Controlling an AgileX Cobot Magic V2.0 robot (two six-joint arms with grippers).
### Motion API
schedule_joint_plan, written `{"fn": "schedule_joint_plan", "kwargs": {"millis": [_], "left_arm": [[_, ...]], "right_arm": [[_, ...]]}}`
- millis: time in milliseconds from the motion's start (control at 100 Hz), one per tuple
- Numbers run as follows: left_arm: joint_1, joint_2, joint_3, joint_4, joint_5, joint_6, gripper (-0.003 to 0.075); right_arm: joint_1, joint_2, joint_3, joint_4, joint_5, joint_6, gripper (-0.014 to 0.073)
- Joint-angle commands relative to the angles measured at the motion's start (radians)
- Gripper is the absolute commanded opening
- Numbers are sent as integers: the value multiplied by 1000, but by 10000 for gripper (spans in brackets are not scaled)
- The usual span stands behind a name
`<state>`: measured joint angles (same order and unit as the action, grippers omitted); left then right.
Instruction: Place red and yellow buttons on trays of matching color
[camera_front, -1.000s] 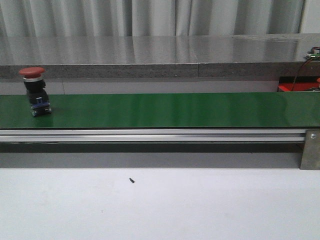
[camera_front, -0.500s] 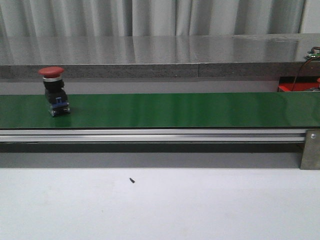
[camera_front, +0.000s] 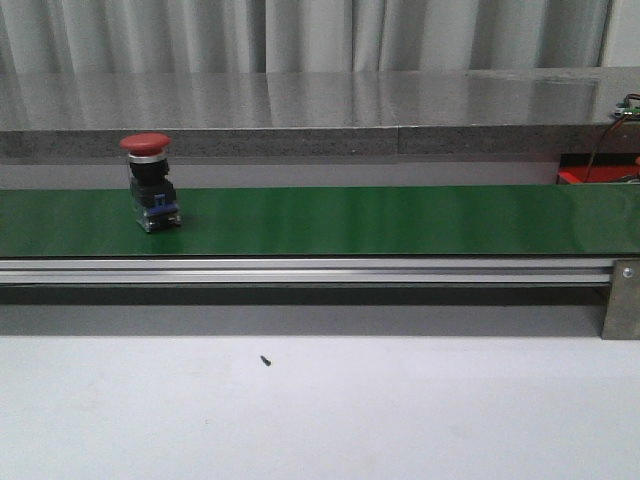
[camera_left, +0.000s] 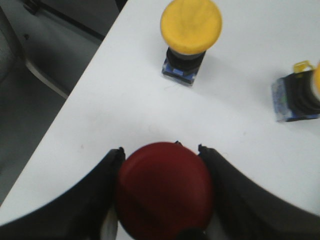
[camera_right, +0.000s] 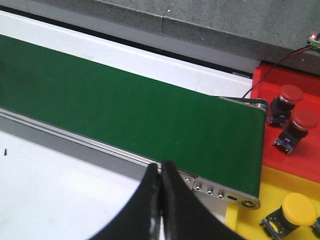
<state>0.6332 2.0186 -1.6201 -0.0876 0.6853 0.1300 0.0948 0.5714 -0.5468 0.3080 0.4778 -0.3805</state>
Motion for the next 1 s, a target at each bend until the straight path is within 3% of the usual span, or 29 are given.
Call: {"fn": "schedule_joint_plan", "kwargs": {"millis": [0,430,650,990], "left_arm": [[-18,-124,-34,-22,4,-13,205],[-222,-404,202,-24,-6,-5,205],[-314,-419,312,-43,-35,-5,205],[-366,-403,374,-43,-93,-3,206]], "right_arm": [[-3,-1,-26,1,-67,-1,-60],[-3,-1,-26,1,-67,-1,-60],[-3,-1,-26,1,-67,-1,-60],[-3,-1,-26,1,-67,-1,-60]]}}
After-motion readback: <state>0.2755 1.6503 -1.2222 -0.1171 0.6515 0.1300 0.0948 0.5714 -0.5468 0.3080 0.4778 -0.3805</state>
